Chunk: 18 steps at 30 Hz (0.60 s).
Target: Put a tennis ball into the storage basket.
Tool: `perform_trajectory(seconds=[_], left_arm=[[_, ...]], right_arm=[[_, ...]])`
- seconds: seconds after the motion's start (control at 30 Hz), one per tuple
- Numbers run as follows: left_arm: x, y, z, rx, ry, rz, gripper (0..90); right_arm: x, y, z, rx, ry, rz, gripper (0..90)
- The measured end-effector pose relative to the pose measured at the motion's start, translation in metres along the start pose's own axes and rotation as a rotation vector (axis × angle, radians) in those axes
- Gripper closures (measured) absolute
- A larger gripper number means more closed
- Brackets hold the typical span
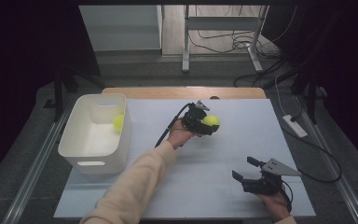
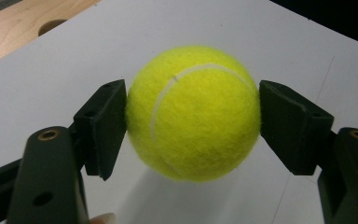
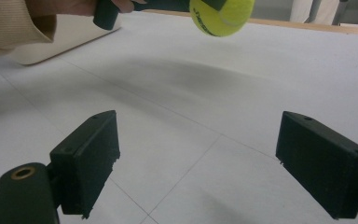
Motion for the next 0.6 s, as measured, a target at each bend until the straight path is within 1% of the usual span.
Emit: perform_trajectory(seconds=[0.17, 0.4, 0.5, 0.6], left_arm=[[-0.005, 0.0, 0.001, 0.003, -0.002, 0.005, 27.9], [-0.01, 0.0, 0.005, 0.021, -0.004, 0.008, 27.9], [-0.012, 0.0, 0.005, 0.023, -0.009, 0.011, 27.9], [-0.016, -0.001, 0.006, 0.014, -0.011, 0.018, 27.9]], right_arm=[[0.0, 0.0, 0.0, 0.003, 0.001, 0.001, 13.4], [0.0, 0.0, 0.0, 0.003, 0.0, 0.001, 13.4], [0.0, 0.0, 0.0, 0.003, 0.0, 0.002, 13.5], [0.0, 0.0, 0.0, 0.003, -0.001, 0.001, 13.4]])
Point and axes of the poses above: each handheld gripper's, and its own axes: x roughly forward along the jaws, y roughly out of its top, z roughly to its right, the point moved 3 cm from there along x, roughly forward along the jaws, and after that the axes turned 11 degrees about y, right-handed, at the moved point
